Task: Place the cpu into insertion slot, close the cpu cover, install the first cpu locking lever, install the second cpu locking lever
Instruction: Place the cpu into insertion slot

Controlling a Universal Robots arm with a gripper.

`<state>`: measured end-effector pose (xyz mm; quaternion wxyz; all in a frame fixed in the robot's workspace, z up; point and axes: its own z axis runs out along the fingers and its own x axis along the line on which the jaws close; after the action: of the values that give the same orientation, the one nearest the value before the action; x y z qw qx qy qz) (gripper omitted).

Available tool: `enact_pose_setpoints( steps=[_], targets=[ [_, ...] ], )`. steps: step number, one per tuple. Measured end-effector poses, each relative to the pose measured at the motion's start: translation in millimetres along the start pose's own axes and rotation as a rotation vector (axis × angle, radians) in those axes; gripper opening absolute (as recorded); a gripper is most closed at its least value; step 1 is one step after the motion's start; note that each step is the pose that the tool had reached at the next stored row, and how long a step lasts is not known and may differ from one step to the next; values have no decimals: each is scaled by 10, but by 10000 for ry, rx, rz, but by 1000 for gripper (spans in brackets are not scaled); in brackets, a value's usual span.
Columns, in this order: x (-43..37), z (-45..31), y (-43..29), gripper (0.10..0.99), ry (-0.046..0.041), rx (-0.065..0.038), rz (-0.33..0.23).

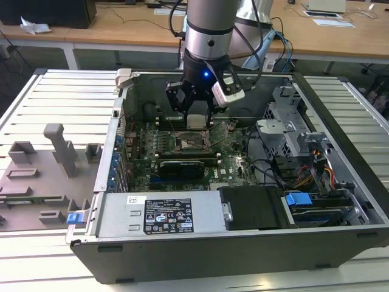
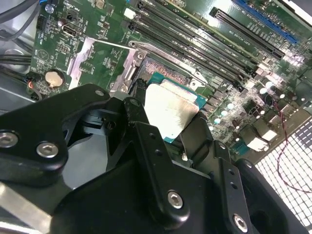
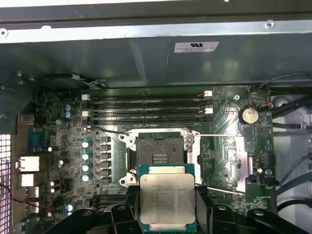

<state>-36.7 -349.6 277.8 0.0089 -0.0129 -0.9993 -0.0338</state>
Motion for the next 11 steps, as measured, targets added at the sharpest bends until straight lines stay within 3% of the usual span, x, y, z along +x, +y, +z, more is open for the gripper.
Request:
enact_pose_setpoints(
  steps=[11],
  targets=[
    [-15,165,-11,541,0,10,-1]
  ],
)
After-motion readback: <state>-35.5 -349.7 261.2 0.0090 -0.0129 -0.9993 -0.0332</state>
